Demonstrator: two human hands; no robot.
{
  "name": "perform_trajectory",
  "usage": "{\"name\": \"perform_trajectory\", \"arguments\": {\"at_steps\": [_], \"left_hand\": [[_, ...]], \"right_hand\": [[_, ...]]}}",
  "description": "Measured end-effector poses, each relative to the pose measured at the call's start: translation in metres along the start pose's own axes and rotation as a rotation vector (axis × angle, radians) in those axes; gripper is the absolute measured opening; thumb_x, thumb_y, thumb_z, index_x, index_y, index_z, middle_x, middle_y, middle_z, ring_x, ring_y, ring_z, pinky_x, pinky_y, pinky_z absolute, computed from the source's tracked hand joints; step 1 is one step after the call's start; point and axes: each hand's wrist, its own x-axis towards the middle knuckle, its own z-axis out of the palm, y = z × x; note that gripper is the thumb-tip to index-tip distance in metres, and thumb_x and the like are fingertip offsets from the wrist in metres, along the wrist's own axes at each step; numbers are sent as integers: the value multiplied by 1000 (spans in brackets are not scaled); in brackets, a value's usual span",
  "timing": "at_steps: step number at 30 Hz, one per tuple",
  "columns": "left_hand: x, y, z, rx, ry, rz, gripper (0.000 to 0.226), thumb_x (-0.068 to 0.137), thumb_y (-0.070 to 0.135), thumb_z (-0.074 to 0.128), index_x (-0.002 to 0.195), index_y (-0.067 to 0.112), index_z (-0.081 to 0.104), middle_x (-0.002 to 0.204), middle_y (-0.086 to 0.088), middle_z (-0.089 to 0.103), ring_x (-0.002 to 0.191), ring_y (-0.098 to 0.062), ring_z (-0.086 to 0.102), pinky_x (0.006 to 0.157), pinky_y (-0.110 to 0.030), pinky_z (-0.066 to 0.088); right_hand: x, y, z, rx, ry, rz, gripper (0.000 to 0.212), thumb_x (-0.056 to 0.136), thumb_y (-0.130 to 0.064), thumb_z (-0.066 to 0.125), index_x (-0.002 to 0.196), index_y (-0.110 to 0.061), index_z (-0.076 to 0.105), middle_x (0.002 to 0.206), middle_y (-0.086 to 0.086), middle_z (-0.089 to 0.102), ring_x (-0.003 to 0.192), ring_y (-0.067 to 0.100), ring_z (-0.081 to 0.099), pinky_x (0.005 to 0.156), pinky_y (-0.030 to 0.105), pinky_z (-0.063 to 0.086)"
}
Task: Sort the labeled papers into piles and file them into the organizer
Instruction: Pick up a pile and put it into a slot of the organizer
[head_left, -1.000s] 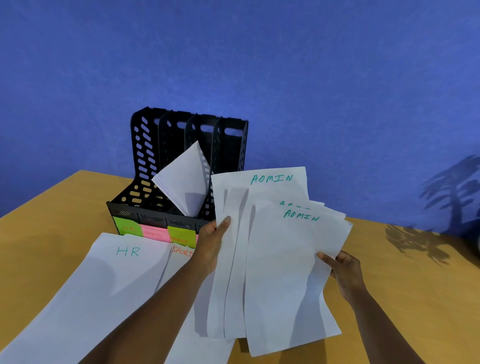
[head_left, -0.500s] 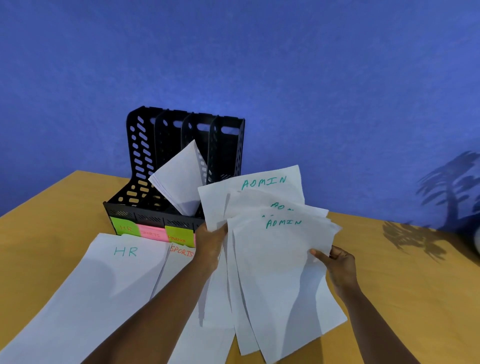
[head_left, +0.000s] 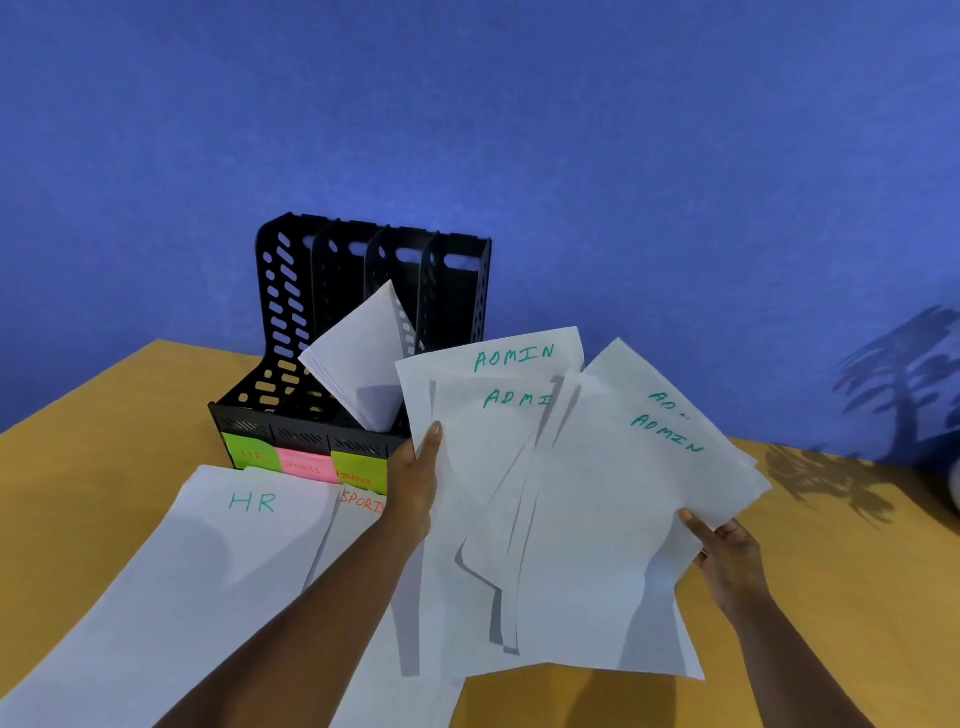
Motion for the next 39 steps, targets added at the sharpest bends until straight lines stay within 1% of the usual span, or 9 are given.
{"name": "perform_trajectory", "arguments": {"at_steps": [4,8,11,14,17,23,31,35,39], "left_hand": [[-2,-1,5,87,-97,-26,20,95,23,49,110,15,61,91,8,63,98,-16,58,94,-31,45],[-9,1,16,163,-210,-60,28,97,24,45,117,10,59,94,3,64,96,-14,58,83,-23,47],[-12,3,22,193,-228,-118,38,98,29,42,123,6,57,97,-3,67,91,-19,62,81,-30,50],[-12,4,20,81,-272,-154,46,96,45,36,126,17,56,123,-2,62,116,-19,56,106,-41,41],[-15,2,19,171,-298,-106,32,91,32,55,118,17,56,119,-4,63,115,-21,57,105,-38,42],[-16,3,23,250,-118,-48,32,89,14,59,118,-1,58,116,-15,63,101,-22,58,99,-39,47],[-46,18,55,522,-522,266,62,91,8,54,138,36,24,121,24,38,116,2,37,89,-5,33],[-49,24,62,450,-479,308,59,90,3,55,118,46,27,105,39,35,95,26,39,68,13,32],[-42,20,56,446,-412,320,62,84,-6,59,100,50,39,100,35,43,86,36,44,69,10,37]], "right_hand": [[-3,-5,17,-23,-53,-5,11,81,-3,66,82,-14,65,64,-13,73,61,8,70,48,15,54],[-7,-10,44,-103,-166,-8,80,20,-59,86,88,-20,69,75,-13,75,70,4,71,55,18,56],[-8,-10,61,-137,-206,-7,81,20,-66,83,87,-23,69,75,-11,75,71,6,71,58,24,55],[-8,-10,75,-118,-93,-77,59,40,-61,82,75,-18,63,74,-5,68,74,15,62,69,33,46],[-6,-12,87,-35,39,-132,39,70,-31,76,63,-17,40,51,-11,52,52,3,47,65,26,37],[-9,-23,98,-384,-212,-152,39,74,-8,75,109,-11,58,96,2,66,88,18,63,71,23,51],[-27,-26,119,-440,-2,-396,9,90,-11,56,87,-3,60,79,11,64,69,19,61,57,25,45],[-30,-37,118,-247,-7,-441,9,89,-11,58,97,-14,61,86,-7,66,72,-10,65,64,12,54],[-31,-33,107,-192,-46,-403,21,72,-21,70,89,-30,61,91,-6,67,83,7,68,71,27,57]]}}
